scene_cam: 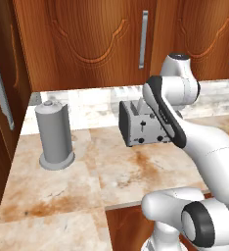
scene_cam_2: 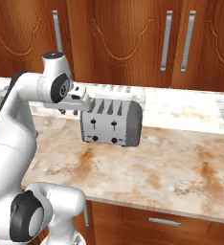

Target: Navigate to the fridge.

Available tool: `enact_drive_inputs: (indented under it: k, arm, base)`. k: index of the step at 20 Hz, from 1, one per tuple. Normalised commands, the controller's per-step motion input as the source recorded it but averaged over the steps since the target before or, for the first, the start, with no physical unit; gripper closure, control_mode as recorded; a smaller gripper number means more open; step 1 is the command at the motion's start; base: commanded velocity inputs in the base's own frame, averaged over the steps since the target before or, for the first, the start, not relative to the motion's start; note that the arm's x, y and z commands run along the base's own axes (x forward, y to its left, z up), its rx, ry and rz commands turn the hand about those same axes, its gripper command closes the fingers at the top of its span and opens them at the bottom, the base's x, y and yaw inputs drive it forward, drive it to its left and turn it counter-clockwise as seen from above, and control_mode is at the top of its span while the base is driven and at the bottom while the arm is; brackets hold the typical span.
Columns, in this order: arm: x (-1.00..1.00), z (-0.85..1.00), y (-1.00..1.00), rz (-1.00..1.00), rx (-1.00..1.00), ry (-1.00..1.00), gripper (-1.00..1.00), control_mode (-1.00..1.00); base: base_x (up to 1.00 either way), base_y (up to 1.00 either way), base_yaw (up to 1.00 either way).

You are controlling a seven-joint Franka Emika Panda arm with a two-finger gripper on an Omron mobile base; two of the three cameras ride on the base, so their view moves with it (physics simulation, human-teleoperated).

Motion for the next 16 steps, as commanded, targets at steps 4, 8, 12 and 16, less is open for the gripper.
enact_drive_inputs:
  k: [4,8,12,16]
  arm:
    - [-0.74,0.00,0.00,0.05,0.00,-0.02,-1.00,-1.00]
    - [-0.96,0.02,0.00,0.00,0.00,-0.18,-1.00,-1.00]
    - [-0.77,0.12,-0.01,0.00,0.00,-0.22,-1.00,-1.00]
    - [-0.41,0.10,-0.23,0.00,0.00,-0.20,-1.00,-1.00]
  base:
    - [0.00,0.00,0.00]
    - [0.00,0.00,0.00]
    - [0.00,0.00,0.00]
    - [0.00,0.00,0.00]
